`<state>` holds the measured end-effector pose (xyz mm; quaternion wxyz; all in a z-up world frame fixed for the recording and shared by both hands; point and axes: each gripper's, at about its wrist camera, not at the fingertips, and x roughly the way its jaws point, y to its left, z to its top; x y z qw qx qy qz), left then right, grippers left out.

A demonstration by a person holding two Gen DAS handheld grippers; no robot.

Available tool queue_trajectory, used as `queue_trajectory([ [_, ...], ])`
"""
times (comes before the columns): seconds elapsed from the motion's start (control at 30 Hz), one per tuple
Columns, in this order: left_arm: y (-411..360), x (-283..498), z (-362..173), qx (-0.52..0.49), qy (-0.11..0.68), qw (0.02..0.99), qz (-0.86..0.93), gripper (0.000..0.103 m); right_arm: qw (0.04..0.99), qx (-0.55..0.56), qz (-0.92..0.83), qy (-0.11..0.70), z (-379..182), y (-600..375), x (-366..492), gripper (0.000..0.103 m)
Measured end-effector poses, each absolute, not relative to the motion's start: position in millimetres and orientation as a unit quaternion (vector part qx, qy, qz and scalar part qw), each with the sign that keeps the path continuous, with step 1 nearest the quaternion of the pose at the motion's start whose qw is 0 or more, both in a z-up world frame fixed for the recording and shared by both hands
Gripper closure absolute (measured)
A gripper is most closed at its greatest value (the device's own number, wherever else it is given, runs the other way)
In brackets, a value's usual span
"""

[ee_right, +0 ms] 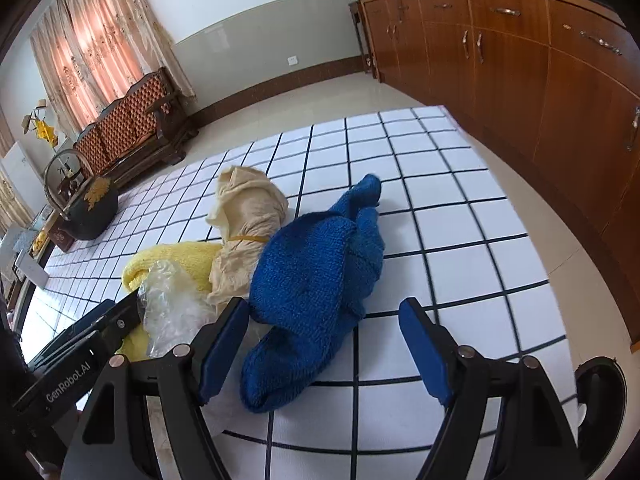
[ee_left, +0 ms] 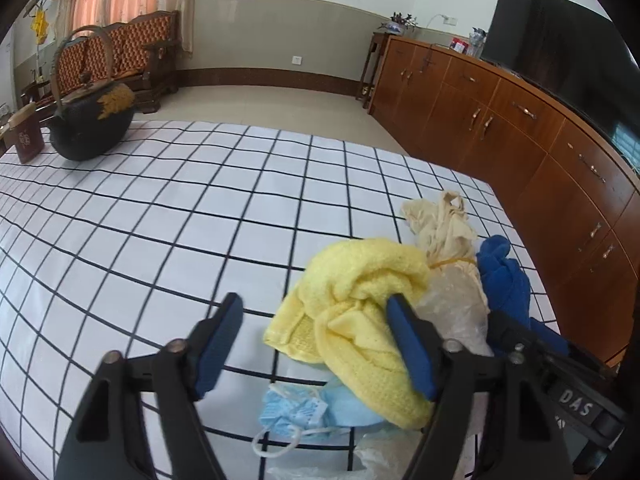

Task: Collect trash
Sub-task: 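Grasp the yellow towel with the left gripper while the right grasps the blue knit cloth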

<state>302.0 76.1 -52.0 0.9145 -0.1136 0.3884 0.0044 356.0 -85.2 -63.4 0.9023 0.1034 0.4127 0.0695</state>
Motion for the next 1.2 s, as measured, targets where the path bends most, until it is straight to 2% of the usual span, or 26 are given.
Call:
queue_trajectory([
  [0.03,75.5,302.6,-53.1,-0.112,0.390,0.914,0.000,0.049,0.900,0.104,0.072,0.417,-66.1,-84.8,358.0,0.026],
  [0.07,73.2,301.8,-53.5,-0.110,0.390,0.914,-0.006,0.066,0.899,0.106,0.074,0.419,-68.1,-85.7,358.7,0.040],
  [0.1,70.4,300.2,-52.6,-0.106,0.387,0.916,-0.011,0.078,0.899,0.104,0.076,0.418,-68.5,-86.1,359.2,0.049],
  [0.13,68.7,298.5,-51.5,-0.102,0.384,0.918,-0.010,0.079,0.899,0.103,0.078,0.419,-68.8,-86.6,358.3,0.062],
  [0.17,67.7,298.3,-50.7,-0.101,0.381,0.919,-0.011,0.083,0.898,0.106,0.082,0.420,-68.9,-87.3,358.4,0.065],
  [0.2,67.3,296.8,-50.4,-0.102,0.380,0.919,-0.013,0.085,0.897,0.109,0.083,0.419,-69.2,-87.7,357.0,0.066],
  [0.27,69.0,294.1,-49.0,-0.110,0.374,0.921,-0.013,0.087,0.898,0.114,0.086,0.417,-68.8,-89.3,355.2,0.074],
  [0.37,75.9,291.1,-43.0,-0.118,0.358,0.926,-0.004,0.089,0.904,0.111,0.087,0.403,-62.5,-91.4,349.9,0.079],
  [0.5,96.1,286.9,-36.8,-0.131,0.338,0.932,0.028,0.089,0.912,0.105,0.082,0.388,-54.5,-97.8,344.0,0.080],
  [0.7,114.8,283.8,-41.6,-0.132,0.349,0.926,0.052,0.089,0.904,0.116,0.083,0.403,-55.8,-114.6,336.2,0.079],
  [0.83,106.3,283.3,-42.1,-0.115,0.355,0.926,0.055,0.082,0.900,0.122,0.089,0.409,-56.0,-121.5,330.1,0.068],
  [0.87,104.2,282.7,-41.2,-0.114,0.354,0.927,0.054,0.073,0.902,0.120,0.089,0.406,-55.0,-121.5,329.0,0.064],
  [0.9,104.1,281.7,-40.1,-0.115,0.352,0.927,0.051,0.059,0.904,0.118,0.089,0.401,-52.9,-121.8,327.4,0.061],
  [0.93,104.0,281.6,-39.5,-0.117,0.351,0.928,0.051,0.050,0.906,0.119,0.092,0.397,-50.7,-122.4,326.3,0.055],
  [0.97,103.5,281.1,-38.5,-0.118,0.348,0.929,0.052,0.037,0.907,0.123,0.094,0.392,-48.5,-123.4,325.2,0.050],
  [1.0,102.8,280.5,-37.3,-0.118,0.342,0.931,0.055,0.032,0.908,0.126,0.096,0.389,-46.4,-124.1,323.7,0.048],
  [1.2,105.7,288.3,-43.0,-0.129,0.353,0.925,0.054,0.032,0.908,0.142,0.081,0.386,-47.7,-130.7,329.4,0.046],
])
